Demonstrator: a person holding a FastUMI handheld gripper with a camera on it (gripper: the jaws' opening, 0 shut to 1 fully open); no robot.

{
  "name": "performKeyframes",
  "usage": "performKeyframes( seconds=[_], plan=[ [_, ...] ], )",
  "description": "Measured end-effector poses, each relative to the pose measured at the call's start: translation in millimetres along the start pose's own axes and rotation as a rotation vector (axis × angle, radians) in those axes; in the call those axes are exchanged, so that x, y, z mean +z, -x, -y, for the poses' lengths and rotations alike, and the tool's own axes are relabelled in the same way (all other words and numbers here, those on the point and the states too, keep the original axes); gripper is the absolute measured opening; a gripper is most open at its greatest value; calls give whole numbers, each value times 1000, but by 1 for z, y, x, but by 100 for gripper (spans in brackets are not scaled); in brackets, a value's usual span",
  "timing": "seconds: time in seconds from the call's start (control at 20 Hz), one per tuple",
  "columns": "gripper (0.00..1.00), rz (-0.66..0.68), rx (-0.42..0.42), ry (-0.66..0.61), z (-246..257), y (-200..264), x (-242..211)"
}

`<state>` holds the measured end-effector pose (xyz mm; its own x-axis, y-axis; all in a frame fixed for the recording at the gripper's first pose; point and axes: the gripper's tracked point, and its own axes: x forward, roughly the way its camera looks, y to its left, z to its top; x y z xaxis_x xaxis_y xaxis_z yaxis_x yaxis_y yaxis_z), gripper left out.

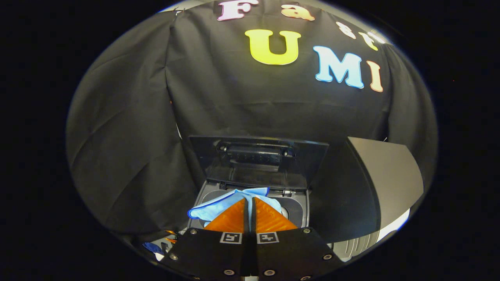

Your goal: Put the clothes into the washing machine and then close the washing machine lid.

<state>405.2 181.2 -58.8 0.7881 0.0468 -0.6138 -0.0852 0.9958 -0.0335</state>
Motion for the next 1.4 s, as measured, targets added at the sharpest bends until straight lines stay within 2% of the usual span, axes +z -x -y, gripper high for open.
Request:
performKeyframes(
  seconds=[0.8, 1.2, 1.3, 1.4],
  plan=[
    [0, -285, -11, 16, -27, -153, -81],
    [0, -351, -46, -19, -13, -185, -107],
    [7, -346, -100, -20, -4, -186, -106],
    [38, -322, -90, -68, -8, -191, -102]
  ],
)
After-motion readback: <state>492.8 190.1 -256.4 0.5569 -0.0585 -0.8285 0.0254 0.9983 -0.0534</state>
